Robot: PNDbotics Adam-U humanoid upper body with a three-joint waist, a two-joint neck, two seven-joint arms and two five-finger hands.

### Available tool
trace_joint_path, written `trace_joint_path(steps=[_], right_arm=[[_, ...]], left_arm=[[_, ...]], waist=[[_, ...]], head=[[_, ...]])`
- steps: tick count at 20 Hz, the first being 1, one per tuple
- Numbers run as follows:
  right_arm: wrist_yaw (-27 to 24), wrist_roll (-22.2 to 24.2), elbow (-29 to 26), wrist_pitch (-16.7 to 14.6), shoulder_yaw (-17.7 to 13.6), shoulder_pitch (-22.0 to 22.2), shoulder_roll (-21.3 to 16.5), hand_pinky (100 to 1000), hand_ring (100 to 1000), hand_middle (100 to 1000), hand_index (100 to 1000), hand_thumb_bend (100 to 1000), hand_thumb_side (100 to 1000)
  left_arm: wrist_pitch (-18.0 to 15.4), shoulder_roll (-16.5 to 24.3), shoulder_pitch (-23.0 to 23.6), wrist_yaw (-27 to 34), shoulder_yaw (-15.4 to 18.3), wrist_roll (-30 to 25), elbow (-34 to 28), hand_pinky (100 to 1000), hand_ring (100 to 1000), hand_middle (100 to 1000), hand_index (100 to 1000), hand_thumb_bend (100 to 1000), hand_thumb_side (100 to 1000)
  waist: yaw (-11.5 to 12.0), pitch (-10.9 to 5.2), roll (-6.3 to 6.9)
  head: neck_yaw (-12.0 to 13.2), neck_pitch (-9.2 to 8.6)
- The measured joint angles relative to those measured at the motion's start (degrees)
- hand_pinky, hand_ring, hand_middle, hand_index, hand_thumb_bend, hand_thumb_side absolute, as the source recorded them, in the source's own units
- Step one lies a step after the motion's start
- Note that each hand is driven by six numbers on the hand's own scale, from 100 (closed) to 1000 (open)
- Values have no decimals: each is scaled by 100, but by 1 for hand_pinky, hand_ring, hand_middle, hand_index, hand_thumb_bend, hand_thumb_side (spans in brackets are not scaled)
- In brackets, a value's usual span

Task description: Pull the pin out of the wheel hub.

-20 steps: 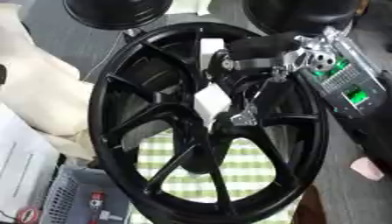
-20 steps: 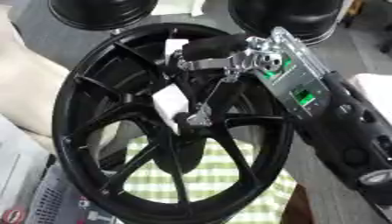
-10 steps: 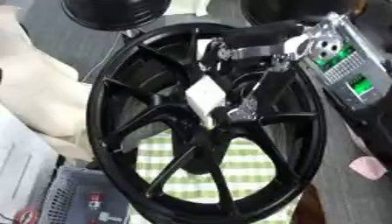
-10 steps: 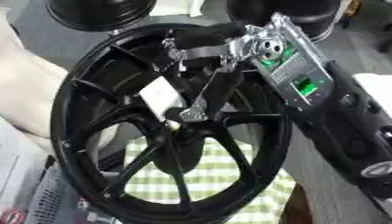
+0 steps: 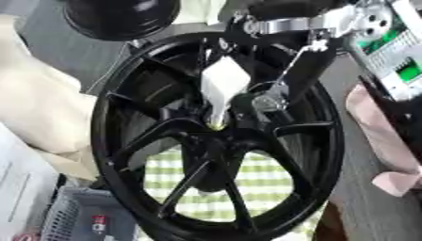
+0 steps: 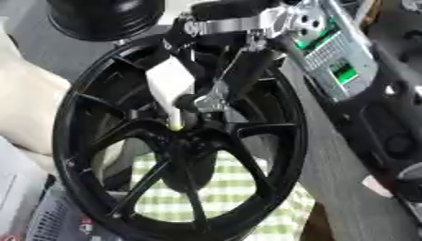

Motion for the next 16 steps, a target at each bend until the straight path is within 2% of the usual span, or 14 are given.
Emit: trace_joint_path(steps=[4, 8, 12, 16], right_arm=[[-527, -185, 134, 352, -355, -134, -358, 701, 507, 317, 500, 100, 332], [-990, -497, 170, 599, -734, -6, -1020, 705, 510, 322, 505, 100, 319], [-1302, -1029, 112, 701, -1226, 664, -2007, 718, 512, 335, 517, 100, 318], [-1533, -1681, -20, 688, -1894, 1771, -2891, 726, 520, 358, 539, 100, 304]], left_arm=[[0, -1, 21, -17, 2, 0, 0, 657, 628, 438, 621, 718, 439], [2, -1, 30, -20, 6, 5, 0, 657, 628, 438, 621, 719, 440], [14, -1, 30, -25, 35, 27, -1, 657, 627, 437, 621, 719, 441], [15, -1, 14, -33, 44, 49, -4, 657, 627, 437, 620, 720, 440]], waist=[[-38, -1, 2], [-88, -1, 22], [-115, 5, 126], [-121, 73, 227]], head=[[-10, -50], [-3, -37], [52, 15], [135, 54]])
